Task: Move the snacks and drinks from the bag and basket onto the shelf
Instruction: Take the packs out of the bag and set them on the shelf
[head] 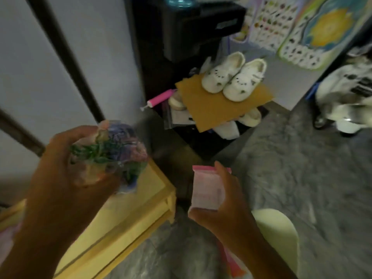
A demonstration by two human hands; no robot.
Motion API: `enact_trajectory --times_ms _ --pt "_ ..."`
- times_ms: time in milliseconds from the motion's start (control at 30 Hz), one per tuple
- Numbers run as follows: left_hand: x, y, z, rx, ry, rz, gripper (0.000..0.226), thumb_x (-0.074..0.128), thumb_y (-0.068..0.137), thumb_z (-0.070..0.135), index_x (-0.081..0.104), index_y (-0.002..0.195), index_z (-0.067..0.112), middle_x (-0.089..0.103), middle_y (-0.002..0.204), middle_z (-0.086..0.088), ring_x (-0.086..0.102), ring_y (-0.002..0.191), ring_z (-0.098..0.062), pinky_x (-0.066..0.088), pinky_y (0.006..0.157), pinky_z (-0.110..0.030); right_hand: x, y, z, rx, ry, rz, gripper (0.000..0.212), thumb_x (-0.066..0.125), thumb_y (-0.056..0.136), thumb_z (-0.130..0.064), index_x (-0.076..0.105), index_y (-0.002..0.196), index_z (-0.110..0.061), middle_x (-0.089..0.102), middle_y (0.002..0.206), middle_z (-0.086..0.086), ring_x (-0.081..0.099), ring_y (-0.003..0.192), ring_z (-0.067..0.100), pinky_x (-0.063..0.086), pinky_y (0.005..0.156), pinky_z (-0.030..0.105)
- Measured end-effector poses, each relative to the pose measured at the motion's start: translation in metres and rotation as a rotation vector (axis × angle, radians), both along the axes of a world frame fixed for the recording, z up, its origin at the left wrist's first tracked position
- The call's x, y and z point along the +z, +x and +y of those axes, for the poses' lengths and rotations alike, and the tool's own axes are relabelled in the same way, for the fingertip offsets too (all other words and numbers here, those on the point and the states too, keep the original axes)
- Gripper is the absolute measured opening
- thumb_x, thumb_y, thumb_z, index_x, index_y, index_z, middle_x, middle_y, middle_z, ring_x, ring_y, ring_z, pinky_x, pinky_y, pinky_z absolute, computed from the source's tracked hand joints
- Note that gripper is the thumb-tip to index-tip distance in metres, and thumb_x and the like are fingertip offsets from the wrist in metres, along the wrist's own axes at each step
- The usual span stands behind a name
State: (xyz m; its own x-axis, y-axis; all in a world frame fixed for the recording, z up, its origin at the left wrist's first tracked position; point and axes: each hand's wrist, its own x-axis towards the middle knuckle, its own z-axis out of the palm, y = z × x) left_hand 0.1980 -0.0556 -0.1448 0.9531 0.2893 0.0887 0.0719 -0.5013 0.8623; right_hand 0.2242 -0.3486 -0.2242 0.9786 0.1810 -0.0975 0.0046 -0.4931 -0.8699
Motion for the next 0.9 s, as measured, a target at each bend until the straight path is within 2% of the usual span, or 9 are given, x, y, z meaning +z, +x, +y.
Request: enact_trajectory --times_ms 100,167,300,367,433,500,633,767,900 --pt "-0.007 0.013 -0.096 -0.153 -0.055 -0.029 0.086 0.095 0.048 0.022 0.053 0.121 0.041 0.065 0.115 0.005 0.067 0.099 -0.01 0.058 0.072 -0.036 -0.005 -0.012 -0.081 -0.159 -0.037 0.011 0.117 0.092 0.057 -0.036 0.017 0.145 -0.054 0.035 0.132 -0.025 0.039 0.113 -0.017 0.042 0.076 0.005" --pt "-0.024 0.018 -0.159 -0.259 0.001 -0.083 0.087 0.089 0.048 0.027 0.051 0.124 0.04 0.057 0.118 0.014 0.058 0.104 0.0 0.052 0.08 -0.024 -0.014 -0.023 -0.138 -0.264 -0.052 0.023 0.116 0.094 0.054 -0.033 0.021 0.142 -0.055 0.038 0.124 -0.032 0.043 0.109 -0.019 0.045 0.077 0.005" --pt "-0.083 0.036 -0.259 -0.441 -0.023 -0.019 0.08 0.081 0.048 0.034 0.052 0.122 0.036 0.051 0.117 0.017 0.051 0.105 0.013 0.041 0.076 -0.001 -0.046 -0.05 -0.235 -0.363 -0.025 0.133 0.12 0.098 0.046 -0.032 0.026 0.139 -0.056 0.041 0.129 -0.027 0.048 0.116 0.0 0.053 0.085 0.029" --pt "-0.118 0.041 -0.298 -0.493 -0.028 0.027 0.079 0.076 0.048 0.044 0.051 0.123 0.037 0.051 0.116 0.015 0.053 0.105 0.011 0.045 0.078 -0.005 -0.071 -0.059 -0.27 -0.391 -0.034 0.159 0.12 0.096 0.045 -0.028 0.028 0.141 -0.051 0.042 0.13 -0.021 0.046 0.118 -0.002 0.054 0.086 0.027" --pt "-0.153 0.044 -0.33 -0.532 -0.009 0.094 0.078 0.075 0.049 0.052 0.049 0.122 0.043 0.049 0.116 0.017 0.053 0.104 0.009 0.043 0.081 -0.008 -0.096 -0.063 -0.291 -0.395 -0.056 0.185 0.116 0.094 0.05 -0.018 0.025 0.14 -0.048 0.038 0.125 -0.025 0.039 0.113 -0.018 0.05 0.078 0.01" --pt "-0.188 0.046 -0.354 -0.579 0.038 0.143 0.073 0.074 0.051 0.056 0.049 0.119 0.047 0.047 0.113 0.019 0.053 0.102 0.009 0.042 0.08 -0.006 -0.122 -0.059 -0.3 -0.377 -0.083 0.26 0.112 0.089 0.055 -0.012 0.021 0.135 -0.05 0.032 0.118 -0.029 0.039 0.108 -0.018 0.047 0.07 0.005" --pt "-0.256 0.048 -0.381 -0.63 0.156 0.196 0.073 0.071 0.057 0.06 0.049 0.124 0.043 0.042 0.111 0.019 0.055 0.099 -0.001 0.047 0.084 -0.018 -0.189 -0.049 -0.302 -0.332 -0.154 0.376 0.107 0.084 0.05 -0.026 0.029 0.138 -0.049 0.047 0.123 -0.01 0.06 0.097 0.009 0.059 0.059 0.026" --pt "-0.301 0.049 -0.396 -0.668 0.248 0.226 0.074 0.078 0.063 0.048 0.047 0.13 0.039 0.041 0.114 0.017 0.047 0.1 0.002 0.042 0.082 -0.008 -0.22 -0.039 -0.3 -0.24 -0.276 0.416 0.123 0.084 0.058 -0.041 0.0 0.147 -0.047 0.03 0.119 -0.013 0.053 0.099 0.007 0.055 0.067 0.027" --pt "-0.312 0.048 -0.403 -0.735 0.277 0.242 0.073 0.059 0.07 0.064 0.038 0.137 0.042 0.034 0.132 0.019 0.042 0.118 -0.006 0.046 0.089 -0.027 -0.235 -0.031 -0.301 -0.163 -0.376 0.423 0.109 0.081 0.052 -0.06 0.019 0.142 -0.055 0.039 0.119 -0.014 0.051 0.106 0.012 0.056 0.079 0.035"
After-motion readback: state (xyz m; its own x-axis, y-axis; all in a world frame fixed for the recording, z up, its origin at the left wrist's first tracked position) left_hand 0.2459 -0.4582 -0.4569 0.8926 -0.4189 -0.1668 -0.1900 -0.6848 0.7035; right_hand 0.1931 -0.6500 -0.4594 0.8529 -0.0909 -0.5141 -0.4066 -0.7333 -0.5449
